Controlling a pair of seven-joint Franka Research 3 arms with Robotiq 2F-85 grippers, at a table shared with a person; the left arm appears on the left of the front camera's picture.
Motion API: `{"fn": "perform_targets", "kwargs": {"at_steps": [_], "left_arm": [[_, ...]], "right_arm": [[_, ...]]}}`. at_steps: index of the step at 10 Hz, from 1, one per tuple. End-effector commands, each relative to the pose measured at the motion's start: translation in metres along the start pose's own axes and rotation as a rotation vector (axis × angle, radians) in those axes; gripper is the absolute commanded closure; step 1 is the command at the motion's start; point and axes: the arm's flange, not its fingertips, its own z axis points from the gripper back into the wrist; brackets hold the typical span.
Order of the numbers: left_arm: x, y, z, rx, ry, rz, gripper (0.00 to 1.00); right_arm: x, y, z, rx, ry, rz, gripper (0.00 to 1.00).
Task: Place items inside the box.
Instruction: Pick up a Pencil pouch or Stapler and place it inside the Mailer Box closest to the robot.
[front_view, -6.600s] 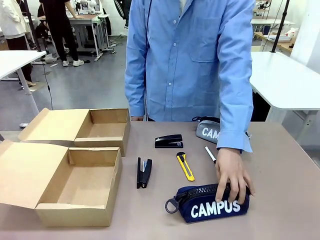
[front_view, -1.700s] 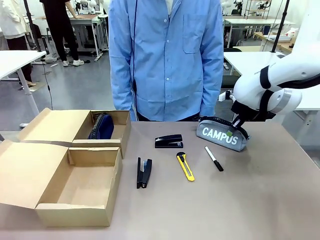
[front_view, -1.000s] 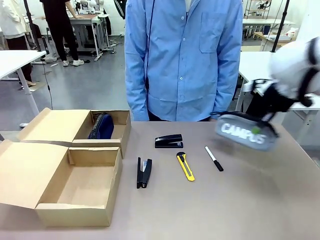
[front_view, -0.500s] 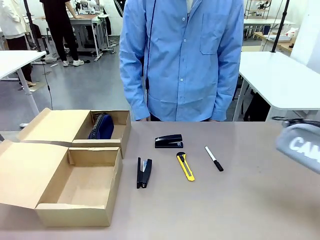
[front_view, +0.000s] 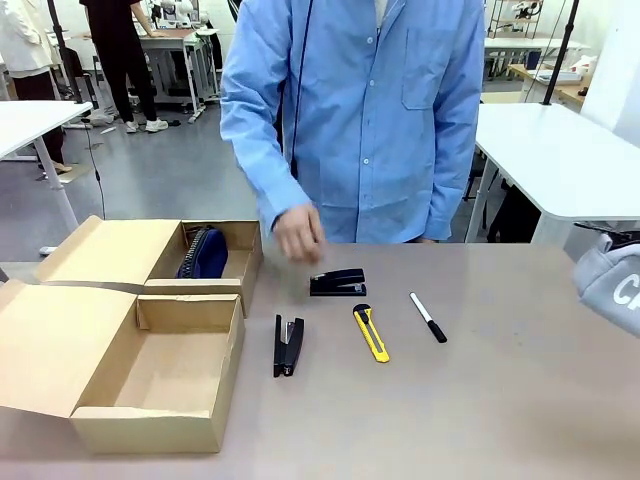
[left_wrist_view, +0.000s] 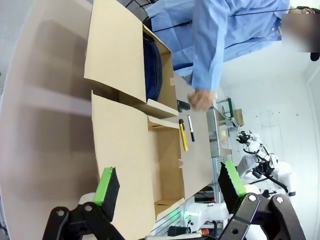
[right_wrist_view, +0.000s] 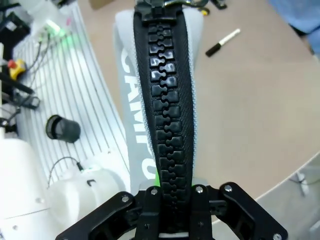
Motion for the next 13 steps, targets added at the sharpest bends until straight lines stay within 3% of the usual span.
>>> {"fn": "perform_targets", "kwargs": {"at_steps": [1,3,6,8,9,10,11,12,13], "left_arm": [[0.001,0.0,-0.001,-0.021,-0.016,-0.021,0.0],[0.001,0.0,-0.001,-0.021,-0.016,-0.021,0.0],[0.001,0.0,-0.001,-0.021,-0.016,-0.021,0.0],[0.001,0.0,-0.001,-0.021,-0.016,-0.021,0.0],[0.001,0.0,-0.001,-0.021,-0.016,-0.021,0.0],[0.001,0.0,-0.001,-0.021,-0.016,-0.021,0.0],[0.001,0.0,-0.001,-0.021,-0.016,-0.021,0.0],[0.001,0.0,-0.001,-0.021,-0.016,-0.021,0.0],[0.001,0.0,-0.001,-0.021,-0.016,-0.021,0.0]], "right_arm": [[0.003,0.003,0.0,0.003,-0.002,0.026,0.93],[0.052,0.008,-0.038,0.113,0.096,0.098,0.93],[0.152,0.058,-0.09,0.211,0.166,-0.029,0.93],[0.201,0.095,-0.137,0.233,0.247,-0.076,0.93],[0.216,0.108,-0.154,0.227,0.26,-0.137,0.93],[0.225,0.115,-0.167,0.118,0.232,-0.318,0.93],[0.219,0.129,-0.166,0.118,0.351,-0.199,0.93],[0.212,0.118,-0.162,0.196,0.267,-0.161,0.93],[0.212,0.118,-0.162,0.196,0.267,-0.161,0.93]]}}
